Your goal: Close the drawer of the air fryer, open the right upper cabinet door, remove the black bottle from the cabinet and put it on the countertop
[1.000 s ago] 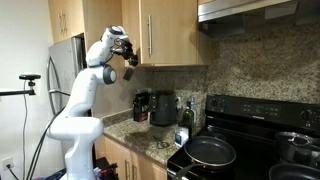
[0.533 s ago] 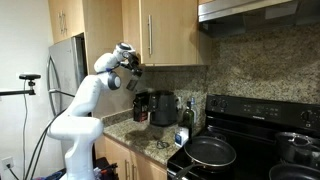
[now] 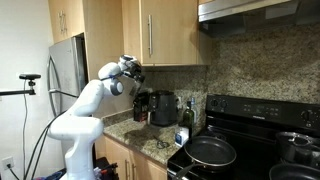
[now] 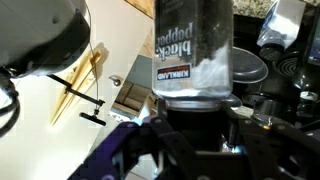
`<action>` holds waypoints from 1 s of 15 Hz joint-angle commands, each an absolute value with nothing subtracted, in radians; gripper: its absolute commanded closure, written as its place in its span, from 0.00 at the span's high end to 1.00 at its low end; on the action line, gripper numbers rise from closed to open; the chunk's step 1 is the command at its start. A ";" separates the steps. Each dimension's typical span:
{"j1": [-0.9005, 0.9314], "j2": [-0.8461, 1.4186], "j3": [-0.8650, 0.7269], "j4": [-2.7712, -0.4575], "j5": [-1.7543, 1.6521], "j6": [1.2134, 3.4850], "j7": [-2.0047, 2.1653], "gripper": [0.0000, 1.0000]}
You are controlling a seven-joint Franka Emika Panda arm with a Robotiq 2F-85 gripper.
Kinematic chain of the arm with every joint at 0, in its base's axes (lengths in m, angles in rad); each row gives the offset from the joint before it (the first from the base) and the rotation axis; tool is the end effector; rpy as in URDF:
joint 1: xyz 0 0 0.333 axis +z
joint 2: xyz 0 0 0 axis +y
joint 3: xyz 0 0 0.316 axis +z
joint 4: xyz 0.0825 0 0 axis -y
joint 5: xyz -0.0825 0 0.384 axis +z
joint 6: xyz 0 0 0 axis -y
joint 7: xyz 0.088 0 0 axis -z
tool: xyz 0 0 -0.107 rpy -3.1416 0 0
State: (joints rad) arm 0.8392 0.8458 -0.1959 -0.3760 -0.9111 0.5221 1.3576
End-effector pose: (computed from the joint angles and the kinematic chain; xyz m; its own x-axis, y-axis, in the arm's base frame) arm 0.4978 0.3450 0.6161 0.3159 -0.5728 0.7563 -0.9216 0.0041 0.3880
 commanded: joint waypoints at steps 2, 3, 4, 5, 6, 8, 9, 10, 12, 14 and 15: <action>0.844 0.849 -0.213 -0.376 -0.900 0.524 1.364 0.52; 0.845 0.850 -0.213 -0.375 -0.901 0.523 1.364 0.52; 0.845 0.850 -0.213 -0.375 -0.901 0.523 1.365 0.52; 0.845 0.850 -0.213 -0.375 -0.901 0.523 1.365 0.27; 0.860 0.860 -0.219 -0.399 -0.918 0.522 1.345 0.27; 0.880 0.910 -0.217 -0.369 -0.929 0.494 1.306 0.27; 0.893 0.932 -0.215 -0.358 -0.928 0.471 1.285 0.27; 0.906 0.948 -0.214 -0.360 -0.925 0.457 1.275 0.27; 0.923 0.988 -0.229 -0.369 -0.938 0.445 1.257 0.27; 0.910 1.047 -0.254 -0.352 -0.957 0.454 1.300 0.27; 0.898 1.079 -0.268 -0.337 -0.969 0.458 1.331 0.27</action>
